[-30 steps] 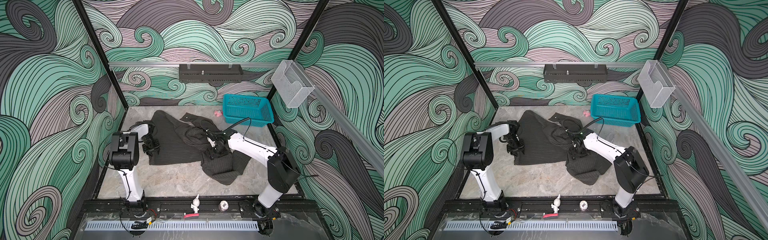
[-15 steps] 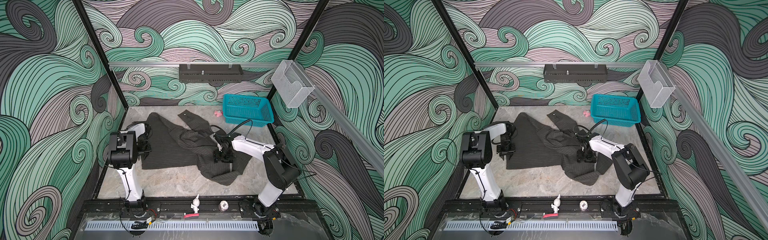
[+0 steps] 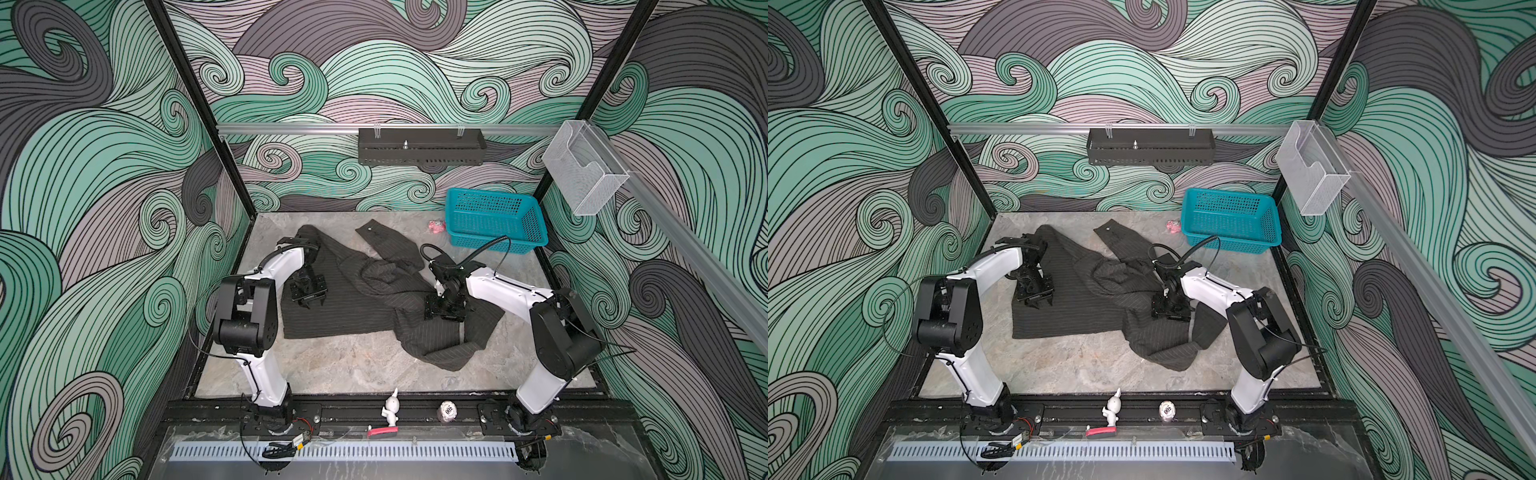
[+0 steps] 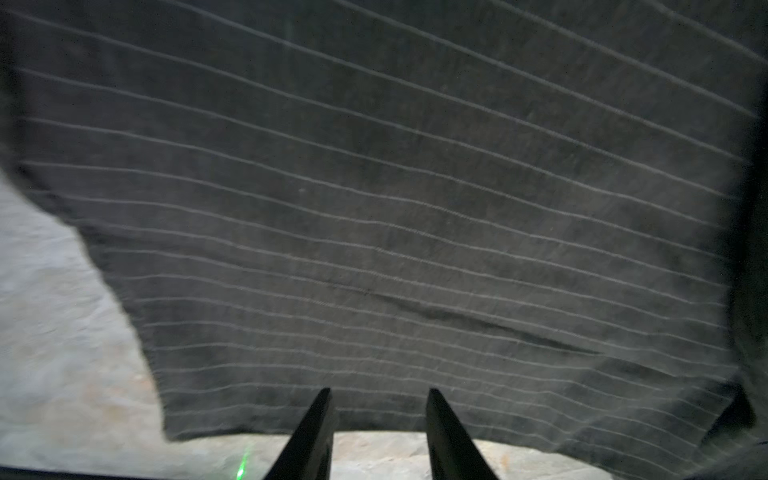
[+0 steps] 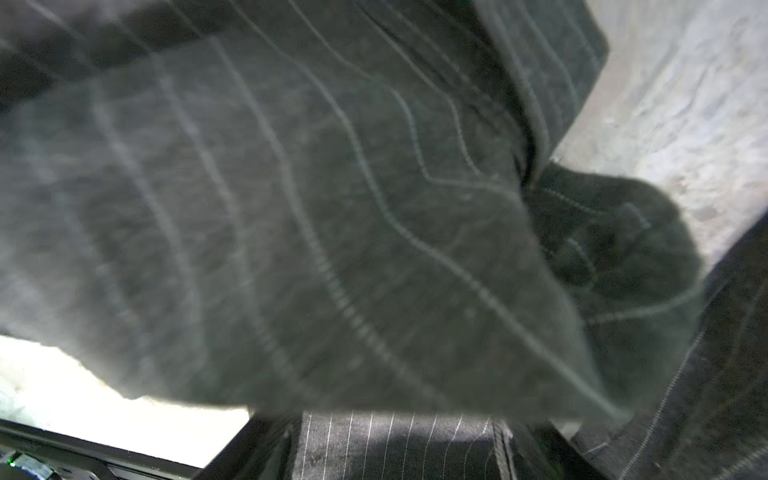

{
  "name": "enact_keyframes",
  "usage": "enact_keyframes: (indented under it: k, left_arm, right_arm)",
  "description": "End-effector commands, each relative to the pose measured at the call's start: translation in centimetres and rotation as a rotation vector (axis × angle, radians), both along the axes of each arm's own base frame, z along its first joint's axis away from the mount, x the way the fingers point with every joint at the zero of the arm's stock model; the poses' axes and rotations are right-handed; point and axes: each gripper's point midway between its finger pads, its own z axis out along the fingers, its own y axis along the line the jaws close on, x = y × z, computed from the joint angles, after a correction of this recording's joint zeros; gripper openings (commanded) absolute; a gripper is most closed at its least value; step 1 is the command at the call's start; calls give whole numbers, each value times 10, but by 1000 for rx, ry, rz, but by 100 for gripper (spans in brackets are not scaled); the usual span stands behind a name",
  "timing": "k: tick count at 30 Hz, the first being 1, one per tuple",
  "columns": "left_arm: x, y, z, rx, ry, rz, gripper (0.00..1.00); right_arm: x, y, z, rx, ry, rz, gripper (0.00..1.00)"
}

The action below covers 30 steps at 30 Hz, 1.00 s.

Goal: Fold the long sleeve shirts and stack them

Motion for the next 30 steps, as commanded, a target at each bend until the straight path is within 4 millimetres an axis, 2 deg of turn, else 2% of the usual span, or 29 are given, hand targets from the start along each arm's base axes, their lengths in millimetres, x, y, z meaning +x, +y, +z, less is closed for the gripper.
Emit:
enact_keyframes:
  k: [1,5,7,11,15,18,21,25,26,28,30]
  left_arm:
    - [-11,-6,-33,-65,97,71,39]
    - [-36,7,-57,-14,194,61,39]
    - [-52,23,-62,58,256,23,39]
    - [-67,54,-48,211,291,-51,39]
    - [-70,65,-34,242,282,-78,40]
    - [-68,66,-30,222,265,-71,40]
    - [-58,57,-23,173,219,-63,40]
    - [-35,44,-4,104,121,-37,49]
    - [-29,42,-1,95,105,-31,50]
    - [-19,39,1,75,78,-20,52]
    - [-14,35,-5,59,88,-15,52]
  right_arm:
    - [-12,-7,-6,-50,57,-29,72]
    - [-33,-19,-14,-116,133,-38,72]
    - [-46,-26,-19,-148,167,-38,72]
    - [-71,-38,-23,-192,209,-37,72]
    - [-92,-46,-24,-214,251,-29,72]
    - [-99,-47,-17,-203,250,-14,70]
    - [-81,-35,13,-127,129,16,69]
    - [-30,-15,79,-40,-127,26,71]
    - [-18,-11,90,-28,-164,21,72]
    - [9,2,102,-16,-206,15,74]
    - [38,18,102,-11,-203,16,75]
